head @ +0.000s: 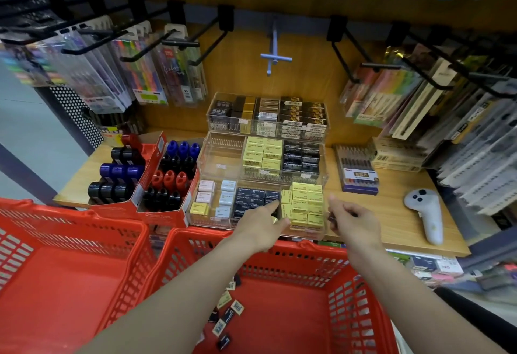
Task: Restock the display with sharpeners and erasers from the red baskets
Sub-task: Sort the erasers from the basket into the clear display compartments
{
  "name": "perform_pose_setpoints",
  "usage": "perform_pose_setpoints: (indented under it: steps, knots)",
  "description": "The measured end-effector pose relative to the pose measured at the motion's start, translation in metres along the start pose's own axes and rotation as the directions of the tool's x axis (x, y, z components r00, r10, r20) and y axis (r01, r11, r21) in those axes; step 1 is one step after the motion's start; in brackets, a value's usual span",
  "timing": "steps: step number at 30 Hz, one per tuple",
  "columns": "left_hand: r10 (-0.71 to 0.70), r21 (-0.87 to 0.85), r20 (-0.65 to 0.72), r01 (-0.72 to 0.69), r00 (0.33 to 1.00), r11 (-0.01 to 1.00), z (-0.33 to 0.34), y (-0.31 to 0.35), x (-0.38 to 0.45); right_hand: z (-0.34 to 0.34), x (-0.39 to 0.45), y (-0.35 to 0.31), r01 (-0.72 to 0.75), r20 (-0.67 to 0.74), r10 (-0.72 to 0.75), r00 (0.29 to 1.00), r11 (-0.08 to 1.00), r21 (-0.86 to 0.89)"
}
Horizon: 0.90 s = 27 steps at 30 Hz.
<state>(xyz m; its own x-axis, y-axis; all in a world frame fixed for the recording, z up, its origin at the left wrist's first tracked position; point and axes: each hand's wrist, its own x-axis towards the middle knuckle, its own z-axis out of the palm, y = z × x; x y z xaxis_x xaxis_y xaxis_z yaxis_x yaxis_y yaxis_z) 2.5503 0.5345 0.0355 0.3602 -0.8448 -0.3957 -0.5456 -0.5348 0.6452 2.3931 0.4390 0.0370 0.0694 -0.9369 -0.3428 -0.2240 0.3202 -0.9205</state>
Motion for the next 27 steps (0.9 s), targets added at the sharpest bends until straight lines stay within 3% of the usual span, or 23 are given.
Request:
perform_pose_setpoints:
  steps: [1,3,4,6,8,12,13,15,17,19,21,24,27]
  knots:
    - [-0.015,-0.034,-0.01,0.015,1.0,0.999,-0.001,0.001,-0.002,-0.005,-0.005,-0.004,-0.199,0.073,0.186,0.98,0.944,0.262]
    - [-0.07,-0.237,-0.026,0.062,0.997,0.969,-0.006,0.002,-0.006,-0.015,-0.017,-0.012,-0.409,0.267,0.313,0.912,0.747,0.524]
    - [-0.119,-0.412,-0.003,0.107,0.993,0.905,-0.008,0.004,-0.009,-0.019,-0.023,-0.016,-0.457,0.342,0.309,0.887,0.686,0.566]
    - [-0.18,-0.704,0.121,0.212,0.976,0.678,-0.017,0.011,-0.02,-0.022,-0.035,-0.022,-0.504,0.458,0.249,0.853,0.622,0.599]
    - [-0.163,-0.833,0.233,0.284,0.959,0.476,-0.026,0.018,-0.037,-0.024,-0.048,-0.03,-0.544,0.538,0.212,0.816,0.597,0.59]
    - [-0.123,-0.897,0.363,0.382,0.924,0.222,-0.042,0.023,-0.066,-0.029,-0.072,-0.048,-0.543,0.589,0.233,0.774,0.722,0.429]
    - [-0.11,-0.906,0.38,0.393,0.919,0.159,-0.045,0.023,-0.072,-0.03,-0.078,-0.051,-0.504,0.564,0.255,0.785,0.793,0.343]
    - [-0.076,-0.917,0.386,0.391,0.92,0.081,-0.048,0.026,-0.08,-0.029,-0.087,-0.056,-0.282,0.506,0.2,0.839,0.955,0.089]
    - [-0.05,-0.92,0.381,0.384,0.923,0.074,-0.048,0.03,-0.085,-0.027,-0.097,-0.061,0.037,0.496,0.024,0.868,0.993,-0.112]
    - [-0.025,-0.918,0.381,0.381,0.924,0.113,-0.046,0.034,-0.089,-0.024,-0.102,-0.066,0.281,0.529,-0.154,0.835,0.945,-0.168]
    - [-0.014,-0.914,0.347,0.341,0.938,0.219,-0.042,0.037,-0.09,-0.021,-0.103,-0.067,0.45,0.559,-0.267,0.785,0.866,-0.218]
    - [0.004,-0.889,0.241,0.219,0.971,0.403,-0.035,0.035,-0.086,-0.018,-0.099,-0.064,0.466,0.564,-0.284,0.775,0.86,-0.208]
    - [0.003,-0.88,0.164,0.145,0.987,0.453,-0.035,0.031,-0.078,-0.02,-0.092,-0.058,0.348,0.603,-0.194,0.774,0.926,-0.148]
